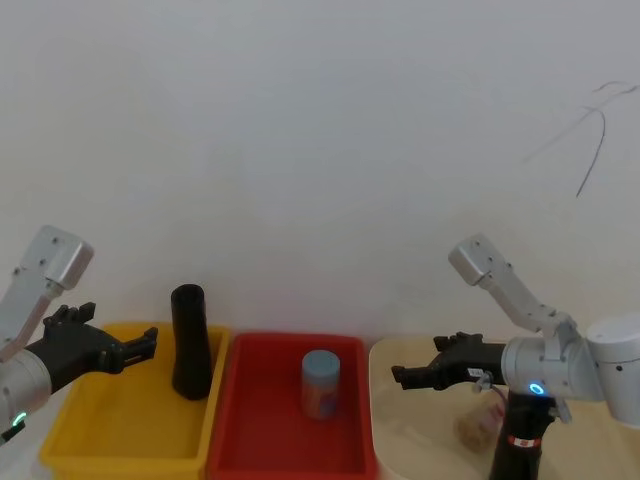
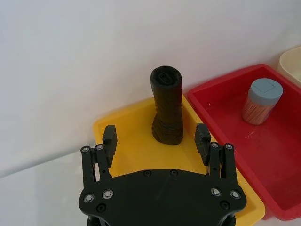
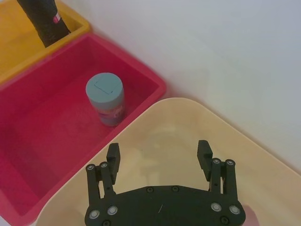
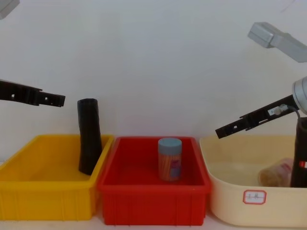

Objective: Pick up the garbage bag with the one hand and transfer it to the other hand.

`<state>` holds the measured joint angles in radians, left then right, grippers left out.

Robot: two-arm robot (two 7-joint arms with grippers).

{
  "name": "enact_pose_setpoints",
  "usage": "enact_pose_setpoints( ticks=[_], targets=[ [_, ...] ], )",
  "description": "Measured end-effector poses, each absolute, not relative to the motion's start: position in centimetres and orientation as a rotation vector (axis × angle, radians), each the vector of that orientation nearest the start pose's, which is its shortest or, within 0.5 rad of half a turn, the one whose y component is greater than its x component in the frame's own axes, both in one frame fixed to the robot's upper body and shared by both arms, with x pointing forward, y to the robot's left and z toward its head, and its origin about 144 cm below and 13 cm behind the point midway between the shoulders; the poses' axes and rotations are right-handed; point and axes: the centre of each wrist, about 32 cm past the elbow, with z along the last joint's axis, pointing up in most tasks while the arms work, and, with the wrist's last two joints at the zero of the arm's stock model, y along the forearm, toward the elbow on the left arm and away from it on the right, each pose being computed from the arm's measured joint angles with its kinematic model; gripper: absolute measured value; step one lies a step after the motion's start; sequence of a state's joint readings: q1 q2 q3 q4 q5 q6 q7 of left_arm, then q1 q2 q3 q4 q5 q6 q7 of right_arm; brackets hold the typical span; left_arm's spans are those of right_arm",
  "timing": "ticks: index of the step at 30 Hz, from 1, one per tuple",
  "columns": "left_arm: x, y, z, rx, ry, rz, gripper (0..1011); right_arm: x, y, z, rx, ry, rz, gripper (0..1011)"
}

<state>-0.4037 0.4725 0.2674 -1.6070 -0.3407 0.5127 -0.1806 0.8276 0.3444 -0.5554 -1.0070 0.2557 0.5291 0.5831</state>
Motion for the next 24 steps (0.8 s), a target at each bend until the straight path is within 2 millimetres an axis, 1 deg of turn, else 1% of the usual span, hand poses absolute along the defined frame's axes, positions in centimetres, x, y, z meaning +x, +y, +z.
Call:
enact_pose_setpoints(
  ticks=[11,16,20,24],
  targets=[
    [54.3,28.1,129.1,0.298,-0.027,1.184,1000,64.7,-25.1,127.8,-0.549,0.145,-0.843,1001],
    [54.8,27.9,129.3,0.279,-0.051,1.161,1000,64.0,-25.1,128.2,-0.521,0.116,-0.864,1001],
    [55.5,27.6,129.6,0.253,-0.076,1.133,1000,63.3,-25.1,128.7,-0.494,0.087,-0.885,1001],
    [56.3,27.3,129.9,0.226,-0.096,1.108,1000,62.2,-25.1,129.3,-0.458,0.043,-0.917,1001]
  ],
)
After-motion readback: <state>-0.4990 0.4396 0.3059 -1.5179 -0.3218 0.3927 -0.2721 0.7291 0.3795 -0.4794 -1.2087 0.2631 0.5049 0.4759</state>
